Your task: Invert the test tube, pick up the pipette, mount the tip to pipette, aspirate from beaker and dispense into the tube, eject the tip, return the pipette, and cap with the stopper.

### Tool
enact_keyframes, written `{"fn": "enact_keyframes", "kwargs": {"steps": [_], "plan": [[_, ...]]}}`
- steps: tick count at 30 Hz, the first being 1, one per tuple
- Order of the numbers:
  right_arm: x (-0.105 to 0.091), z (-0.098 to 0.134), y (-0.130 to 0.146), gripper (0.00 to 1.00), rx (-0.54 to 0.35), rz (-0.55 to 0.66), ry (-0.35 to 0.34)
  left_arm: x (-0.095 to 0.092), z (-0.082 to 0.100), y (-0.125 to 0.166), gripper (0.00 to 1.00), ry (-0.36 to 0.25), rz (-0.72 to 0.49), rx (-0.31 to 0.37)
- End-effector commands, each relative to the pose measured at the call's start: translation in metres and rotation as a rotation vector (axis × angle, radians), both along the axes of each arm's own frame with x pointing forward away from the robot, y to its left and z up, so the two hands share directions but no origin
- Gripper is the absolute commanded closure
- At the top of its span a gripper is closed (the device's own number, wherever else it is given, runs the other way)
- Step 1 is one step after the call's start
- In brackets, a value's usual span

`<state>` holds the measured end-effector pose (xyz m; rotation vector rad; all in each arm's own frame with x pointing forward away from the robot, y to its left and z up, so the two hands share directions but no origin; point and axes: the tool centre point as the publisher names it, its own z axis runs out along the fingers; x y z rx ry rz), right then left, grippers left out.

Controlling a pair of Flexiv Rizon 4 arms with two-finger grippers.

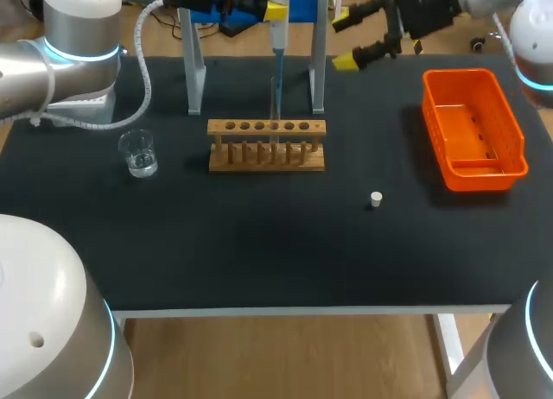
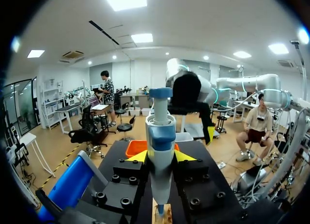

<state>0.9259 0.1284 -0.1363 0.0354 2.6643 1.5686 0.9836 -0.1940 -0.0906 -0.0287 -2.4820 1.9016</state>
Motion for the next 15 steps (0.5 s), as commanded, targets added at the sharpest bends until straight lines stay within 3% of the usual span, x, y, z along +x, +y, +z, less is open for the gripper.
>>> {"fn": "enact_keyframes", "kwargs": {"steps": [1,8,15], "plan": [[0.011,-0.026,0.005,0.0,0.069,0.007,-0.005,0.0,0.001,0.0,1.0,0.001,-0.001,0.002],[0.029,-0.062,0.017,0.0,0.039,-0.006,-0.019,0.0,0.001,0.0,1.0,0.001,-0.001,0.002],[0.034,-0.092,0.026,0.0,-0.007,-0.016,-0.051,0.0,0.001,0.0,1.0,0.001,-0.001,0.002]]}}
